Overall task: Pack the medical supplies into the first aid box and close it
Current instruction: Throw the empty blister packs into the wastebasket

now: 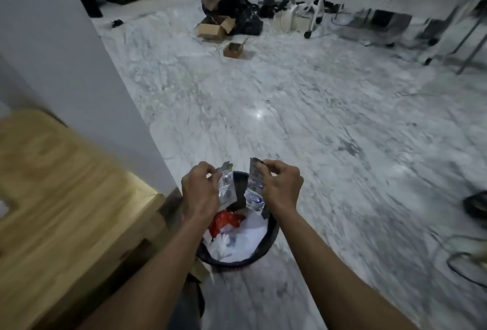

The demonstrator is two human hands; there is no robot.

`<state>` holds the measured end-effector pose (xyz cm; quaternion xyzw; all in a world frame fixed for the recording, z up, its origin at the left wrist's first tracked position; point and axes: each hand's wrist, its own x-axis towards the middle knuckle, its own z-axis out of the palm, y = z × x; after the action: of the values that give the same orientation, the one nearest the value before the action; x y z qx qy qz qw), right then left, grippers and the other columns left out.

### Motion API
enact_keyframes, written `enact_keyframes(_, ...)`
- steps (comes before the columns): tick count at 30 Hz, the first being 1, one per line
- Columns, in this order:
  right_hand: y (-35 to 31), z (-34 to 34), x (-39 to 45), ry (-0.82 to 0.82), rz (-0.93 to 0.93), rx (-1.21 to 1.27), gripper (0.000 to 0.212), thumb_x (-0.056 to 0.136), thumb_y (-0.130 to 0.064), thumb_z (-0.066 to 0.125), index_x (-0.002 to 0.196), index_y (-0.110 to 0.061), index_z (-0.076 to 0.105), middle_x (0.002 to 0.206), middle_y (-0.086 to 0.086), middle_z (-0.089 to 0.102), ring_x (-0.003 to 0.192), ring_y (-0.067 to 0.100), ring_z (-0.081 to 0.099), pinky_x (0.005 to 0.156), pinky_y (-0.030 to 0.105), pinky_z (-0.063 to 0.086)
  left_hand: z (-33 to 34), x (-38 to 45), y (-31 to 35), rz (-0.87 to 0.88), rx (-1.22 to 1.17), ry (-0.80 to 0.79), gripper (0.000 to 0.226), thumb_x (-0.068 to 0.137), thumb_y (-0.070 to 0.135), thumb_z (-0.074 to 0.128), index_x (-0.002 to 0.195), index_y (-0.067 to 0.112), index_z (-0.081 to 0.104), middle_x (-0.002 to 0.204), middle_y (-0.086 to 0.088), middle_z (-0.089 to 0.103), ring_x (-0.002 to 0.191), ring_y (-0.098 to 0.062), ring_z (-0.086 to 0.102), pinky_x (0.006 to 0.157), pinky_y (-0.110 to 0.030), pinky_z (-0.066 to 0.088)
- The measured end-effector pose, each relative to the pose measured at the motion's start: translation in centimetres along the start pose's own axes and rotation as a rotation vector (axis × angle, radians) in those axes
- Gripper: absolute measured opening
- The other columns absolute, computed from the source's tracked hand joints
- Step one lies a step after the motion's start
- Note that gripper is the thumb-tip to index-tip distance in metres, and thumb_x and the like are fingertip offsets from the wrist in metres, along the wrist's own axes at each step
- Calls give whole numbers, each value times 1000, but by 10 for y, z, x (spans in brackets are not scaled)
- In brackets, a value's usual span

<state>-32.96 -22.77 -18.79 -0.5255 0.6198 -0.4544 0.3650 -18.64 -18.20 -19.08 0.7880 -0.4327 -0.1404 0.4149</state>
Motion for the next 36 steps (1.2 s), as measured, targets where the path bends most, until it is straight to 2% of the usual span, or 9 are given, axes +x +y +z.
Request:
enact_keyframes(3, 24, 16, 0, -44, 54, -57, 16, 87, -22, 74, 90, -8, 78, 85, 2, 76, 70, 3, 61, 64, 1, 41, 15, 1, -21, -58, 38, -35, 9, 87, 13, 70, 84, 6, 66, 89, -10, 70, 84, -20, 61, 71, -26, 39)
enact_keyframes(6, 43, 32, 2, -64, 129, -75, 15, 87, -23, 74, 92, -9, 78, 85, 4, 76, 76, 11, 68, 79, 30, 57, 27, 3, -35, -82, 73, -70, 7, 87, 13, 71, 85, 7, 68, 85, -8, 68, 76, -18, 58, 69, -26, 41)
enact_keyframes(9, 58, 45, 5, -81, 170, -84, 16, 87, -24, 73, 94, -10, 78, 84, 4, 76, 80, 16, 70, 82, 38, 57, 36, 6, -46, -114, 89, -91, 5, 87, 13, 70, 86, 10, 67, 79, 1, 60, 71, -11, 57, 61, -19, 40)
enact_keyframes(12, 67, 53, 6, -112, 182, -99, 25, 85, -29, 75, 103, -11, 75, 93, 3, 75, 89, 16, 69, 86, 35, 55, 41, 10, -58, -134, 100, -141, 13, 86, 23, 72, 94, 14, 65, 83, 5, 61, 81, -17, 61, 71, -28, 51)
enact_keyframes(14, 71, 58, 5, -157, 185, -133, 42, 85, -36, 73, 119, -12, 69, 109, 3, 72, 102, 18, 66, 90, 29, 51, 43, 12, -62, -136, 82, -177, 32, 84, 28, 73, 112, 15, 64, 96, 4, 65, 92, -18, 61, 81, -34, 52)
enact_keyframes(16, 77, 62, 6, -171, 203, -158, 51, 87, -43, 69, 129, -15, 62, 122, 4, 68, 113, 19, 62, 96, 31, 49, 46, 14, -65, -127, 65, -186, 44, 84, 27, 73, 124, 15, 59, 111, -1, 67, 100, -15, 58, 88, -31, 47)
enact_keyframes(19, 84, 67, 8, -185, 242, -165, 56, 88, -47, 65, 135, -18, 57, 132, 4, 63, 123, 21, 57, 105, 39, 46, 49, 17, -66, -114, 39, -196, 44, 86, 22, 71, 128, 15, 58, 115, -3, 66, 100, -12, 54, 87, -25, 40)
enact_keyframes(30, 83, 66, 7, -206, 289, -158, 56, 90, -46, 62, 138, -19, 53, 138, 4, 58, 131, 23, 50, 107, 38, 40, 50, 19, -69, -112, 49, -237, 39, 87, 26, 68, 124, 15, 59, 114, 1, 66, 103, -13, 59, 83, -25, 41)
enact_keyframes(36, 52, 47, 0, -191, 254, -116, 53, 92, -42, 61, 137, -15, 54, 136, 6, 60, 127, 22, 54, 104, 31, 39, 31, 10, -40, -93, 88, -270, 63, 90, 35, 64, 143, 10, 42, 145, -10, 49, 132, -27, 45, 104, -36, 37)
